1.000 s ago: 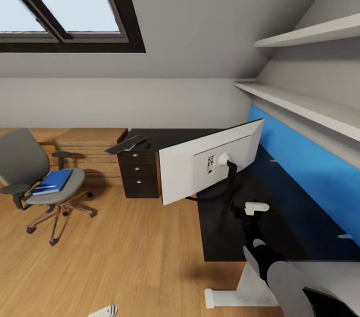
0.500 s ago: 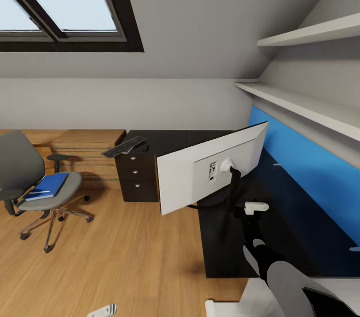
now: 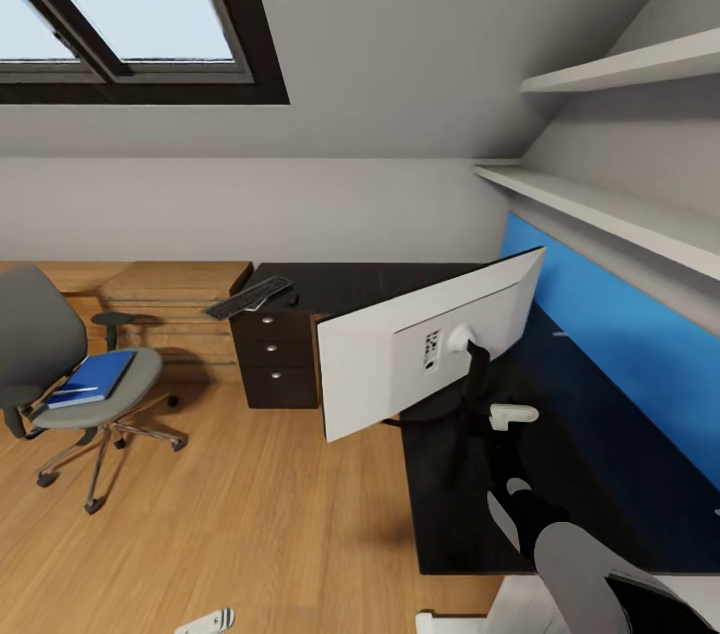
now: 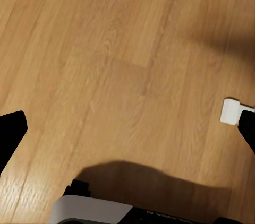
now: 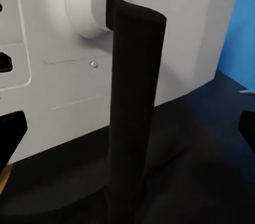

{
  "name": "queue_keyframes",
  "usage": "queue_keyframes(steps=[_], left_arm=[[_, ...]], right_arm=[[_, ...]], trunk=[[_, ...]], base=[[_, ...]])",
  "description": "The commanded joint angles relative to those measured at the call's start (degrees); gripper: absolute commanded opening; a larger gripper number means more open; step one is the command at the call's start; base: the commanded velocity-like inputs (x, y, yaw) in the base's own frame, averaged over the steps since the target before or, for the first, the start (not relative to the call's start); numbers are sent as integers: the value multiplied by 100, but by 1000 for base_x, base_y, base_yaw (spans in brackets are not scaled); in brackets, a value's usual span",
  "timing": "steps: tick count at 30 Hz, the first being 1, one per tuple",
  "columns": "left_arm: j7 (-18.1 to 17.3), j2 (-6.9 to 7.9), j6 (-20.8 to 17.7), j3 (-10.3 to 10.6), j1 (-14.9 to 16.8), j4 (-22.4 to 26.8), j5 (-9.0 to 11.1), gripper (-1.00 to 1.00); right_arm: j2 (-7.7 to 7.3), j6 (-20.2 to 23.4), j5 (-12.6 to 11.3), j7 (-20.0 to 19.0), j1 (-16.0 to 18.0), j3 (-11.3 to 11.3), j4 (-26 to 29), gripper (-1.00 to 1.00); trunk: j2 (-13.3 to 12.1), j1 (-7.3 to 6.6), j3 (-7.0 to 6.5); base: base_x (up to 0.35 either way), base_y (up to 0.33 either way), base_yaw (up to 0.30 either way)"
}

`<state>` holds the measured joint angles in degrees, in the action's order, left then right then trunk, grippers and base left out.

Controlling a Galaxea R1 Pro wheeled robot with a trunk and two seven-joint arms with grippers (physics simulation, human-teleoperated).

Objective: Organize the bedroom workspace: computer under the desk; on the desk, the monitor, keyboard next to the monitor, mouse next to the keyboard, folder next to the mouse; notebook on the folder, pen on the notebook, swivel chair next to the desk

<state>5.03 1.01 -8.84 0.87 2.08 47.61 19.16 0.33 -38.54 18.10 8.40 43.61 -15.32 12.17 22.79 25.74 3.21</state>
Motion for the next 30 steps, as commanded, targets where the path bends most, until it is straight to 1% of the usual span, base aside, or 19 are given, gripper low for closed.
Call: queue_keyframes(steps=[1, 6, 19, 30], left_arm=[[31, 4, -30, 10, 3, 12, 53, 100], [28, 3, -30, 10, 3, 12, 53, 100], [33, -4, -30, 10, 3, 12, 45, 100], [24, 5, -30, 8, 3, 12, 53, 100]], right_arm=[[3, -12, 61, 39, 7, -24, -5, 100], [3, -13, 62, 39, 7, -24, 1, 100], [-6, -13, 67, 39, 7, -24, 4, 100], [-21, 35, 62, 39, 7, -19, -5, 100]], trunk=[[13, 5, 13], [13, 5, 13], [13, 5, 13], [13, 5, 13]], base=[[43, 23, 0], [29, 11, 0], [134, -1, 0], [9, -1, 0]])
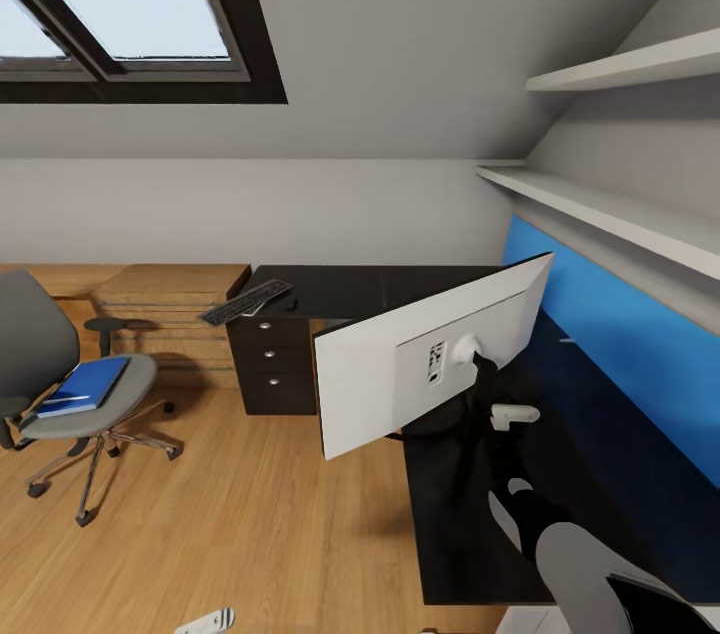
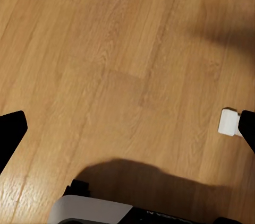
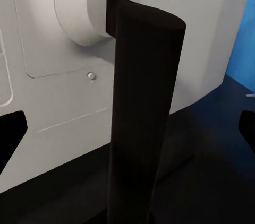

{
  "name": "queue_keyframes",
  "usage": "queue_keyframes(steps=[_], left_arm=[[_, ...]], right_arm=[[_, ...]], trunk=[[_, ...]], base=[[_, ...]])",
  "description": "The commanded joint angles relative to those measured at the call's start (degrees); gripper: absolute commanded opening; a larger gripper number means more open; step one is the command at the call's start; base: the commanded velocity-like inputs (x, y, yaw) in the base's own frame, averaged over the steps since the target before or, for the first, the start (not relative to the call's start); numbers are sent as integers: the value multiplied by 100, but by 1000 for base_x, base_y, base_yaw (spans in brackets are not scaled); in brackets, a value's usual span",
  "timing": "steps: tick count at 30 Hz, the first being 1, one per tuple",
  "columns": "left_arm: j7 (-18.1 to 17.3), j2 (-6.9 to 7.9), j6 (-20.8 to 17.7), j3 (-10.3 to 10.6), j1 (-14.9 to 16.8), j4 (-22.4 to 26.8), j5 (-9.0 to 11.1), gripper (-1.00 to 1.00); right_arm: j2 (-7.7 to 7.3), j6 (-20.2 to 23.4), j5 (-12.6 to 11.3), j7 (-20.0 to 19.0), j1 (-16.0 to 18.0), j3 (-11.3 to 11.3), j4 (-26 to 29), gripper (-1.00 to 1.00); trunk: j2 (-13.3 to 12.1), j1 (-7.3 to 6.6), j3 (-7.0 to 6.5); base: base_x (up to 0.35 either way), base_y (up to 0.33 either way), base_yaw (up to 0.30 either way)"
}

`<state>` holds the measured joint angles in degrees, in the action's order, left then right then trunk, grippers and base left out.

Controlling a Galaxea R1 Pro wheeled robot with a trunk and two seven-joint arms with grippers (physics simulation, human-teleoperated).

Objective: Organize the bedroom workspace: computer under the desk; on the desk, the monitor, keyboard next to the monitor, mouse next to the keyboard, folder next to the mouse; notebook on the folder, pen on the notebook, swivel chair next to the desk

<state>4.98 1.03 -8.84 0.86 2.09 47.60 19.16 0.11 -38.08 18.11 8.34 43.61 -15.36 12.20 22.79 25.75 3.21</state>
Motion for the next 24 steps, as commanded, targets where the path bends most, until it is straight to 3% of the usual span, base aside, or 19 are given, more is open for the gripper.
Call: queue_keyframes(steps=[1, 9, 17, 24], left_arm=[[29, 3, -30, 10, 2, 12, 53, 100], [23, 3, -30, 7, 2, 12, 53, 100], [21, 3, -30, 8, 2, 12, 53, 100], [27, 3, -30, 11, 2, 12, 53, 100]], right_arm=[[-1, -5, 61, 45, 7, -13, -9, 100], [-16, 422, 45, 22, 7, -35, -148, 100], [-18, 488, 44, 19, 7, -37, -172, 100], [-33, 494, 44, 19, 7, -37, -167, 100]], trunk=[[13, 4, 13], [13, 4, 13], [13, 4, 13], [13, 4, 13]], base=[[0, 0, 0], [0, 0, 0], [4, 0, 0], [138, -35, 0]])
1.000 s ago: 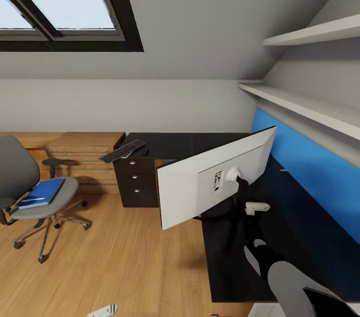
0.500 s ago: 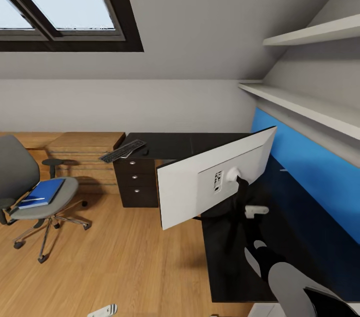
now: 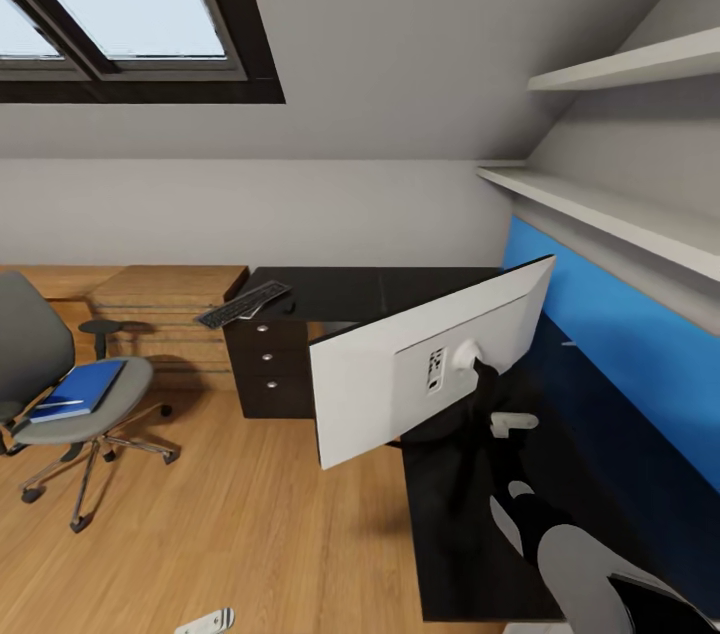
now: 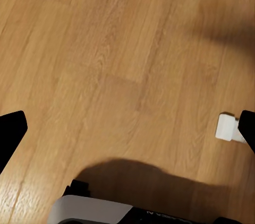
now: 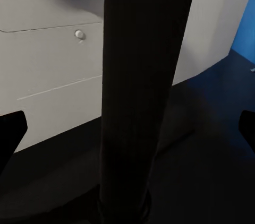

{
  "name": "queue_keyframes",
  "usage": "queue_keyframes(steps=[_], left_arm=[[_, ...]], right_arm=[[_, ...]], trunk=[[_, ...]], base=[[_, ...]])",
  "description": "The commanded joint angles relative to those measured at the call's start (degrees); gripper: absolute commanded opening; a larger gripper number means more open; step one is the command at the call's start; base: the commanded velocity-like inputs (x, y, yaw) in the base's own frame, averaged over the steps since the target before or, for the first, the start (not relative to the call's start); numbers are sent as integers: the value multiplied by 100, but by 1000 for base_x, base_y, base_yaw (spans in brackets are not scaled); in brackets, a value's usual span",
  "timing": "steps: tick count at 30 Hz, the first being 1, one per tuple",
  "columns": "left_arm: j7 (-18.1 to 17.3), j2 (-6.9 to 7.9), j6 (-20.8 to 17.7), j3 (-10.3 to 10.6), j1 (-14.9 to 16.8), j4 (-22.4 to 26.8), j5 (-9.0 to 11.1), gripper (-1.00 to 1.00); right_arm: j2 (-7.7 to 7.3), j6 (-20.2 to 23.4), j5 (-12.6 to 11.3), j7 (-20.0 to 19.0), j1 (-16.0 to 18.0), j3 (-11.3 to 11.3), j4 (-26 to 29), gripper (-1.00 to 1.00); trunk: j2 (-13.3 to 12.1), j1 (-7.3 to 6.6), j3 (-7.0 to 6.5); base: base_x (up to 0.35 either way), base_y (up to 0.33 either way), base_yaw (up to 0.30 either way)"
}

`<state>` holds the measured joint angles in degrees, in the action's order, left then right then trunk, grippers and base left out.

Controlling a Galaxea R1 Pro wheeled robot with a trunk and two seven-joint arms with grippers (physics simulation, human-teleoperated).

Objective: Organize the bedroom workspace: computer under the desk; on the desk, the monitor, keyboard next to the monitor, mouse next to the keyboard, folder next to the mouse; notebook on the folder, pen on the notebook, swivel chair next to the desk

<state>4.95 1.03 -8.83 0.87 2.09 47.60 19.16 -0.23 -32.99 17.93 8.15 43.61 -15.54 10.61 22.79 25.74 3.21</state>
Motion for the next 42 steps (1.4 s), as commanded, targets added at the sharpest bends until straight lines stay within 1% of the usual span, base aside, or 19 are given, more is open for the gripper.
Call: queue_keyframes(steps=[1, 11, 23, 30, 42], left_arm=[[27, 3, -31, 10, 2, 13, 53, 100], [33, 8, 25, 2, 2, 13, 53, 100], [23, 11, 31, 1, 2, 13, 53, 100], [31, 11, 30, 0, 2, 13, 53, 100], [35, 6, 31, -2, 2, 13, 53, 100]], right_arm=[[-7, -15, 61, 37, 8, -20, -8, 100], [-46, -15, 61, 37, 8, -20, -6, 100], [-47, -15, 69, 37, 8, -6, -7, 100], [-43, -23, 78, 37, 8, 14, -1, 100], [-47, -24, 79, 37, 8, 16, 1, 100]], trunk=[[13, 4, 13], [13, 4, 13], [13, 4, 13], [13, 4, 13], [13, 4, 13]], base=[[33, -10, 0], [8, -99, 0], [1, -5, 0], [108, 26, 0], [8, 2, 0]])
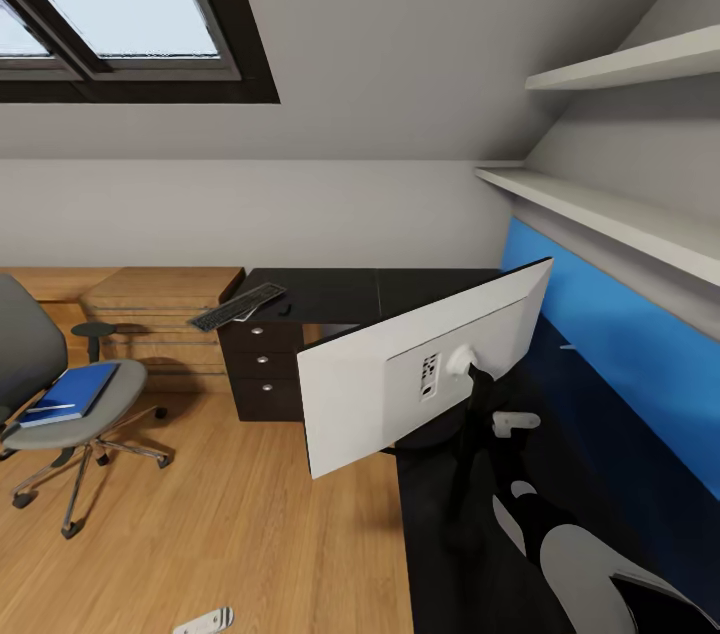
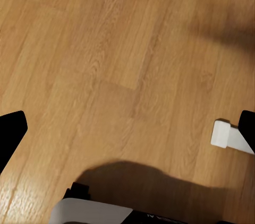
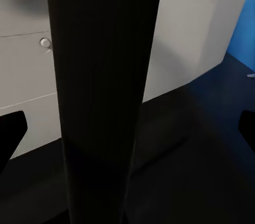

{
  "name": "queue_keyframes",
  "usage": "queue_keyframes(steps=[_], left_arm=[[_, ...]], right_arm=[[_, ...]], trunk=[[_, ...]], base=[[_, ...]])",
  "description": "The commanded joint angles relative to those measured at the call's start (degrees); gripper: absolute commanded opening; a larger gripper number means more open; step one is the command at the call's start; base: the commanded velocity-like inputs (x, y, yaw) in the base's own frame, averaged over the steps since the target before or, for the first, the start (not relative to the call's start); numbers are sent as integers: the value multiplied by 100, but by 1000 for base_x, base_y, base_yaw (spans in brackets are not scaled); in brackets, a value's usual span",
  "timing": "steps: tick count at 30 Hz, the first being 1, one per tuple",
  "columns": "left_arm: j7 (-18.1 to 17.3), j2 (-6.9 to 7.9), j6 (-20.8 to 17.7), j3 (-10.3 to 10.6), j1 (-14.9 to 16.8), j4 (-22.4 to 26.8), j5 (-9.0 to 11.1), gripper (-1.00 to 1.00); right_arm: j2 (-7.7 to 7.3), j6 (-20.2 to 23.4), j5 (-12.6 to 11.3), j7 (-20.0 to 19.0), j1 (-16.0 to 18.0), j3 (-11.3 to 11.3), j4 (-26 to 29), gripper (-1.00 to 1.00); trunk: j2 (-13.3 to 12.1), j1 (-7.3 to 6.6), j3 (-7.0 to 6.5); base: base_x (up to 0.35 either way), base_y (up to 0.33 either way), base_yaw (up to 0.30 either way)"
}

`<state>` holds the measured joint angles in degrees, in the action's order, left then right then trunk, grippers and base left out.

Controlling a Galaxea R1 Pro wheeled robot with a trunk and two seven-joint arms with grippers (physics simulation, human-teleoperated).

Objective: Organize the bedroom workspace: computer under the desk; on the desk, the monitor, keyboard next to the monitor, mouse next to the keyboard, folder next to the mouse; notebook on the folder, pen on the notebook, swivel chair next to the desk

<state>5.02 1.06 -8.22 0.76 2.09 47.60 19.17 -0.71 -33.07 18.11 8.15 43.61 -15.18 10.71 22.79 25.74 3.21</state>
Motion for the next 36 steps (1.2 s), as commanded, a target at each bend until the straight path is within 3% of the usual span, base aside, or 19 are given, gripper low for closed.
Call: queue_keyframes(steps=[1, 31, 32, 36], left_arm=[[24, 4, -31, 6, 2, 12, 52, 100], [34, -9, -30, 11, 2, 11, 53, 100], [34, -9, -30, 11, 2, 11, 53, 100], [34, -10, -30, 11, 2, 10, 52, 100]], right_arm=[[1, -15, 61, 37, 8, -20, -8, 100], [1, -24, 61, 37, 8, -20, 1, 100], [1, -24, 61, 37, 8, -20, 3, -100], [1, -28, 66, 37, 8, -20, 8, -100]], trunk=[[13, 4, 13], [13, 4, 13], [13, 4, 13], [13, 4, 13]], base=[[79, 36, 0], [58, 9, 0], [2, 0, 0], [0, 0, 0]])
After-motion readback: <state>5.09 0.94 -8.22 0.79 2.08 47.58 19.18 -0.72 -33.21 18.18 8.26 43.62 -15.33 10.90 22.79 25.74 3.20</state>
